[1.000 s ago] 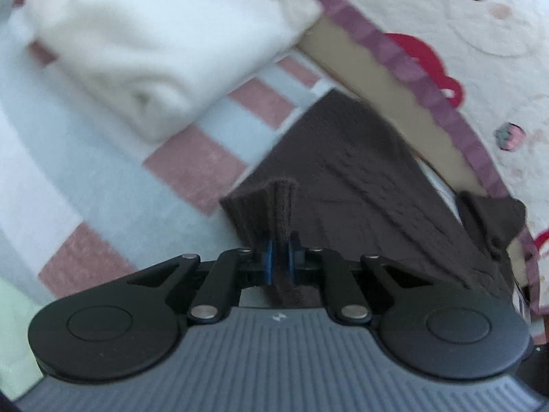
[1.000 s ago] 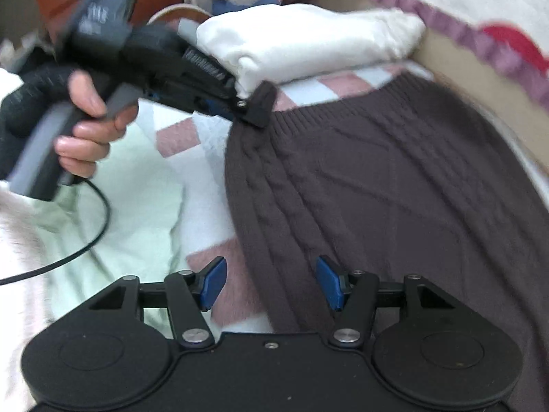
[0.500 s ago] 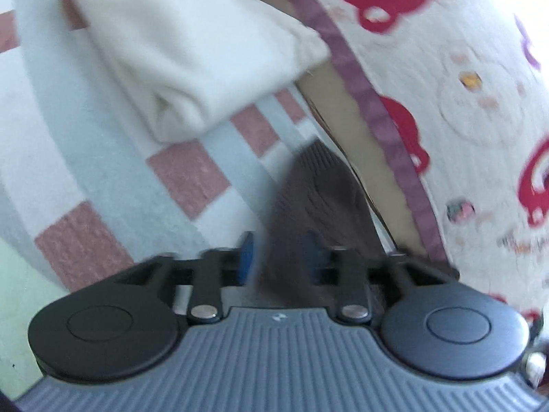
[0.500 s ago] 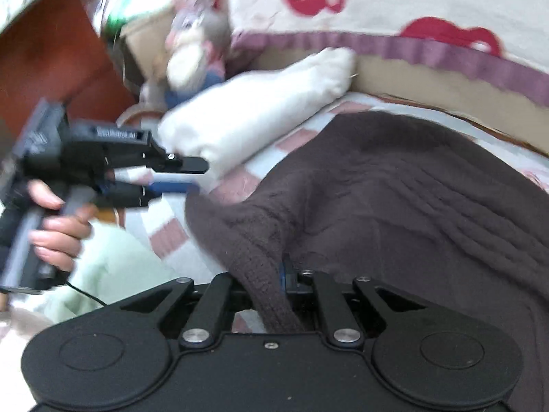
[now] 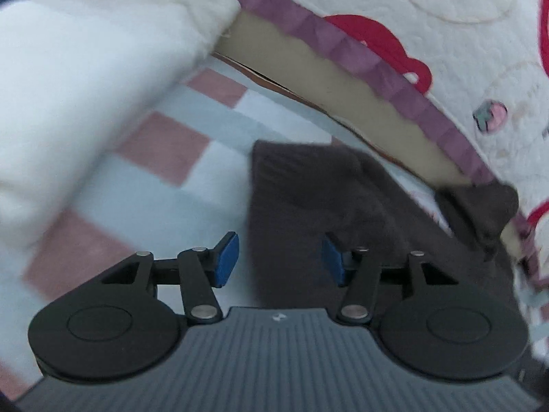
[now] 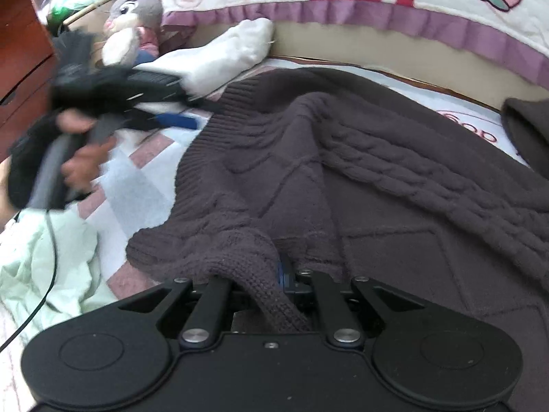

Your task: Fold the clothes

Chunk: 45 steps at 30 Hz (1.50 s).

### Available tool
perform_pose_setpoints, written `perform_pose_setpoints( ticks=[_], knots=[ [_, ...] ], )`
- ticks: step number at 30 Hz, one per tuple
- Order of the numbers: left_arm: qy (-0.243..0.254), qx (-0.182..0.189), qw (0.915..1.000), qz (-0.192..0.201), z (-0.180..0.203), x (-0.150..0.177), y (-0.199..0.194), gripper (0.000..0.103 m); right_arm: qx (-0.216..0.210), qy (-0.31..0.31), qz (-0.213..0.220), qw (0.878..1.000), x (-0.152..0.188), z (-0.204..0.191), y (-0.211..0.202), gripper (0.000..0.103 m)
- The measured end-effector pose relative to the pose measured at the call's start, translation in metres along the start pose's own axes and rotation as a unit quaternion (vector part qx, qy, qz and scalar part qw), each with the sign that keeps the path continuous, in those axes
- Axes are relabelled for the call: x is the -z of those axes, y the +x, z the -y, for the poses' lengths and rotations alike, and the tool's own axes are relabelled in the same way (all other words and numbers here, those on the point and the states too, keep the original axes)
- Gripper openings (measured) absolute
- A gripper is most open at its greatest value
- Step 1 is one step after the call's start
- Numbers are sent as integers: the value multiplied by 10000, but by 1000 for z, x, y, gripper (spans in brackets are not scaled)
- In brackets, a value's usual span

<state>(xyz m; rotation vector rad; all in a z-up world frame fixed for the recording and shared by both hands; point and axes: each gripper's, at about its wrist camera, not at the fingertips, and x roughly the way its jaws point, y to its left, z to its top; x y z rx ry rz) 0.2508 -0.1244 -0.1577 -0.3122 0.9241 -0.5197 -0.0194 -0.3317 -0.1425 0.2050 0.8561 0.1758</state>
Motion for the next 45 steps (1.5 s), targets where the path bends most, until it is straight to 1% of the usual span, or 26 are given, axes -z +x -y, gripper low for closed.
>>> perform_pose_setpoints(
  ticks=[1,3,6,7,8,10,11,13,15,18,19,21,22,23,24,25,27,28,29,32,34,36,39,40,43,45],
  knots=[
    [-100,-15,9999,-20,2,-6,11,59,-56,-20,-4,10000,1,-1,1,8],
    [133,-76,9999,-57,9,-17,23,59,-282,196,-7,9994,2,1,-4,9],
    [550,-172,9983,-111,21,-34,40,72,-809,739,33,9940,3,3,-12,9],
    [689,-204,9973,-129,25,-39,45,71,-898,737,53,9932,3,-1,-14,9],
    [828,-235,9962,-147,28,-44,50,57,-928,630,36,9937,3,-7,-15,9],
    [1105,-299,9933,-183,36,-55,61,12,-1031,536,-26,9932,1,-14,-13,10],
    [1243,-330,9915,-200,40,-61,67,11,-1138,569,-31,9919,-1,-15,-12,10],
    [1627,-509,9853,109,50,-72,48,11,-1488,784,13,9857,-8,-17,-15,10],
    [2070,-795,9743,407,58,-82,32,11,-1888,939,114,9774,-18,-25,-18,10],
    [2830,-1427,9456,741,68,-92,19,12,-1932,575,17,9795,-35,-58,-3,10],
    [2864,-1570,9426,697,66,-94,23,16,-1888,406,-52,9812,-41,-71,6,10],
    [2753,-2018,9390,423,57,-95,38,35,-1721,28,-193,9849,-49,-99,23,10],
    [2742,-2273,9335,424,54,-89,38,55,-1592,-175,-241,9868,-51,-112,31,11],
    [2738,-2524,9270,454,53,-83,36,59,-1430,-342,-285,9887,-51,-123,38,14],
    [2733,-2773,9198,483,51,-77,34,58,-1253,-493,-328,9904,-49,-133,43,23],
    [2813,-2861,9142,579,54,-66,25,59,-1220,-575,-318,9903,-46,-138,42,34],
    [3011,-2958,9030,801,62,-42,6,63,-1293,-676,-248,9890,-38,-142,36,44],
    [3020,-2916,9036,857,65,-29,-3,68,-1340,-628,-224,9887,-36,-137,31,46],
    [2985,-2788,9089,845,66,-16,-11,71,-1392,-532,-204,9886,-34,-131,25,46],
    [2460,-2177,9424,635,56,20,-30,71,-1290,-39,-31,9916,-31,-93,2,48],
    [2107,-1826,9597,342,47,44,-32,71,-1084,399,145,9932,-30,-59,-17,49],
    [2178,-1700,9611,-7,46,59,-27,71,-501,720,288,9957,-30,-18,-35,49],
    [2614,-1749,9492,50,62,66,-30,70,489,1144,520,9909,-26,48,-65,50],
    [2664,-1711,9485,88,69,65,-31,70,820,1277,604,9866,-24,71,-77,50],
    [2610,-1374,9554,171,89,55,-32,70,1696,1748,834,9663,-17,141,-114,50],
    [2582,-1022,9606,88,109,49,-28,70,2034,2113,885,9519,-11,182,-128,52]
  ],
)
